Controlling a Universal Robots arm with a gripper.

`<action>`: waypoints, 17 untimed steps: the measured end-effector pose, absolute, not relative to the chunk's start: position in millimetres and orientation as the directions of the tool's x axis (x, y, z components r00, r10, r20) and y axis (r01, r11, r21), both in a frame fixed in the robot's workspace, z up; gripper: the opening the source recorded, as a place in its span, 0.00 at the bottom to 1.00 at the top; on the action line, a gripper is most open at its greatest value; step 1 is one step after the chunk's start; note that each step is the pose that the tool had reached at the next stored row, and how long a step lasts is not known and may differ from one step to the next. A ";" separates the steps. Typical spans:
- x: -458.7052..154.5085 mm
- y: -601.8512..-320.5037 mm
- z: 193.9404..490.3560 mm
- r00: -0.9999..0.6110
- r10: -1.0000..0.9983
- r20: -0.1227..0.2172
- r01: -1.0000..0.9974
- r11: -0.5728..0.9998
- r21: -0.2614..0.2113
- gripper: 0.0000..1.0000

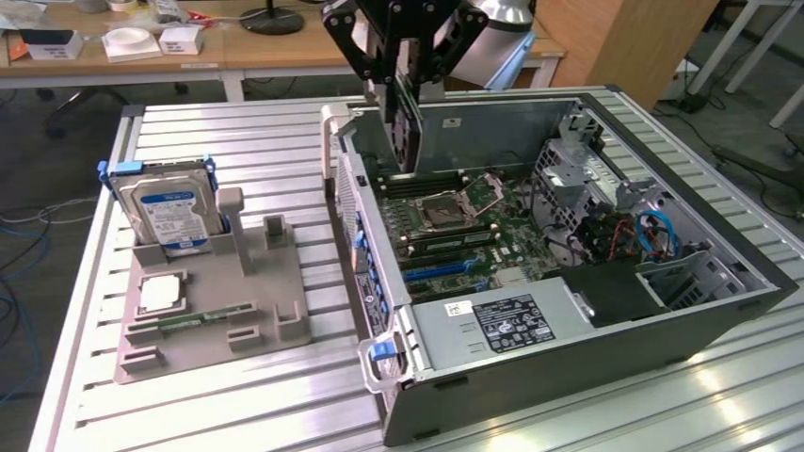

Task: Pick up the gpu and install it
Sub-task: 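Pick up the gpu and move the gpu toward the slot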

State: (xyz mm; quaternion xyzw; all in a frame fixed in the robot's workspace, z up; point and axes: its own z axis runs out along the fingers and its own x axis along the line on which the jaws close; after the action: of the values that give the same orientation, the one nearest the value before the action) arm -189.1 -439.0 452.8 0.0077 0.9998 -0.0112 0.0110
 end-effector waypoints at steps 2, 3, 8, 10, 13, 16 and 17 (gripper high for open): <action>-187.2 -439.0 452.8 -1.000 0.015 -0.022 0.016 1.000 -0.022 0.27; -186.1 -439.0 452.8 -1.000 0.015 -0.022 0.016 1.000 -0.022 0.27; -180.2 -439.0 452.8 -1.000 0.015 -0.022 0.016 1.000 -0.021 0.27; -177.4 -439.0 452.8 -1.000 0.015 -0.022 0.016 1.000 -0.020 0.27; -169.1 -439.0 452.8 -1.000 0.015 -0.022 0.016 1.000 -0.019 0.27; -155.5 -439.0 452.8 -1.000 0.015 -0.022 0.016 1.000 -0.017 0.27; -154.7 -439.0 452.8 -1.000 0.015 -0.022 0.016 1.000 -0.016 0.27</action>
State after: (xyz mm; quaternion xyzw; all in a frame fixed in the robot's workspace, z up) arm -154.7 -439.0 452.8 0.0078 0.9999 -0.0082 0.0110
